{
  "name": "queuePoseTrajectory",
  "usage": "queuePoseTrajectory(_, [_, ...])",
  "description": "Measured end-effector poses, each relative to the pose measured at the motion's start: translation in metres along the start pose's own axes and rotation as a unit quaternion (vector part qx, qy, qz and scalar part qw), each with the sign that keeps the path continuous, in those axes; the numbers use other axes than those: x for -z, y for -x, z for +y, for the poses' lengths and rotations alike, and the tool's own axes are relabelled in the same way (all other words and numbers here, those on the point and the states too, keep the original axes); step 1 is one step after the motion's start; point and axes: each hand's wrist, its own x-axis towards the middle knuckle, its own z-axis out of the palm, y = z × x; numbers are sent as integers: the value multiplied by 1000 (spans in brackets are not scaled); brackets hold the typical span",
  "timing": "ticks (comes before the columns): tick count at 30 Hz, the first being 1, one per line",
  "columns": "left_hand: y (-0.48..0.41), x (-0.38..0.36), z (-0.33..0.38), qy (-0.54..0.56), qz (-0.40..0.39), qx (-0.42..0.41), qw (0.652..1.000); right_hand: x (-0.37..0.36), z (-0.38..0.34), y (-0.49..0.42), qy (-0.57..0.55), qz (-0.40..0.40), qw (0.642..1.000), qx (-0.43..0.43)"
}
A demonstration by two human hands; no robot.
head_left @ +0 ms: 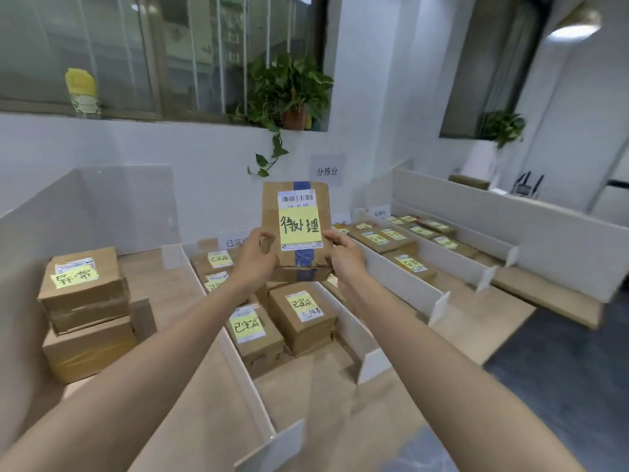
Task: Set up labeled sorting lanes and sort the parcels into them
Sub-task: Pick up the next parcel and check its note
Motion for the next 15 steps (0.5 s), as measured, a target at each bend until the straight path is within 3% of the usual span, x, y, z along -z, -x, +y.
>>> queuePoseTrajectory(6, [2, -68, 27, 20, -78, -31, 996, 79, -5, 0, -1, 75, 997, -2])
queuePoseTrajectory(15, [19, -178, 72, 32, -118, -65, 990, 196, -21, 3, 12, 132, 991, -1])
